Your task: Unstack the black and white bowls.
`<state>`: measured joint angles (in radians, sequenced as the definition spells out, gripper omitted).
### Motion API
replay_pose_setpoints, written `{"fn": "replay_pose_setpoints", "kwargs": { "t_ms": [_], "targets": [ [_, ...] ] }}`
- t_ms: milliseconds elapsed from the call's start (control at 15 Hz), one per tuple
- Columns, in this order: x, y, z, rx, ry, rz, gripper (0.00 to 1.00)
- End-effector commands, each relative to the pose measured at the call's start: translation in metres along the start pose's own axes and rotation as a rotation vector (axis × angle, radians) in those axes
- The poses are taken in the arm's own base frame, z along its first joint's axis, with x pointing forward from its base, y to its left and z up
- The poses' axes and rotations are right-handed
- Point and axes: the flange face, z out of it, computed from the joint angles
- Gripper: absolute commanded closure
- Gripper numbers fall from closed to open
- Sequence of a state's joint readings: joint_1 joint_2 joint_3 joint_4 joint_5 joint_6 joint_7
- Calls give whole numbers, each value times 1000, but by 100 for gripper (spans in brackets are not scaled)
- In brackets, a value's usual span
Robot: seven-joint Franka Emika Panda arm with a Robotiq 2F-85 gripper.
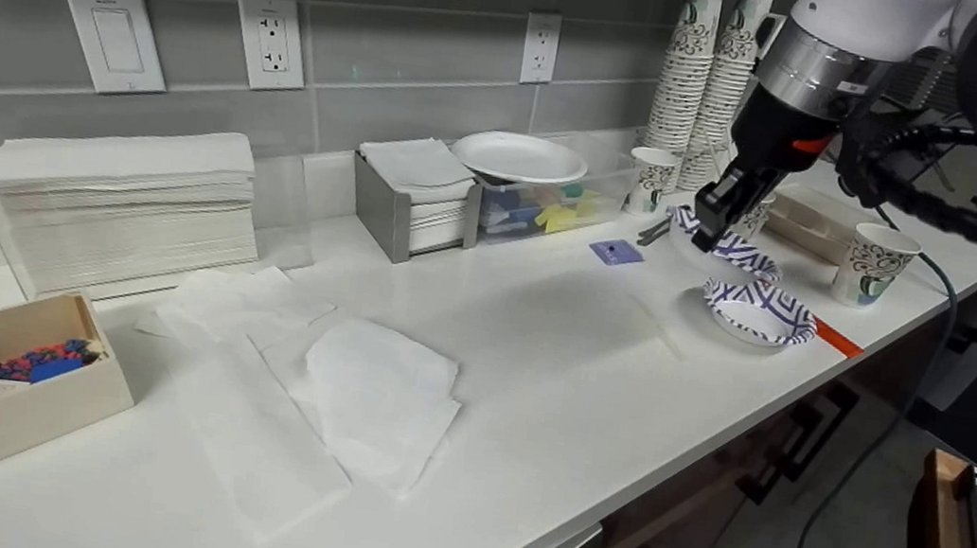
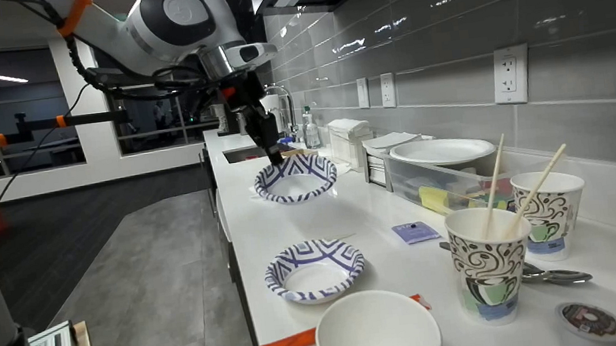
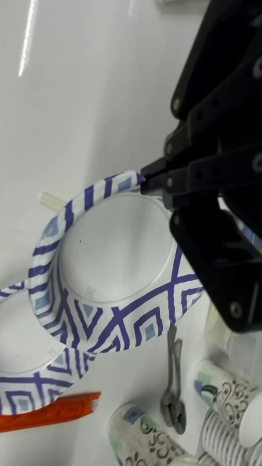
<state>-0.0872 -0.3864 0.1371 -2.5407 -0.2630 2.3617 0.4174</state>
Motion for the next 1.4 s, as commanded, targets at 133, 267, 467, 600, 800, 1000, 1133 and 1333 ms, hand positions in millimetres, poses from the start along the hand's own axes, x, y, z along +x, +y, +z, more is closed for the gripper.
{"fn": "replay_pose_setpoints", "kwargs": {
  "t_ms": [133, 267, 467, 600, 800, 1000, 1133, 1333],
  "targets": [
    [4, -79, 3, -12, 147, -288, 99],
    [-3, -72, -5, -9, 138, -250, 97],
    [0, -87, 0, -12, 153, -295, 97],
    [2, -87, -1, -13, 155, -295, 97],
    [9, -98, 9, -17, 155, -380, 99],
    [13, -117, 33, -38, 135, -525, 99],
    [18, -133, 51, -58, 155, -632, 99],
    [27, -159, 73, -61, 189, -741, 99]
  ]
}}
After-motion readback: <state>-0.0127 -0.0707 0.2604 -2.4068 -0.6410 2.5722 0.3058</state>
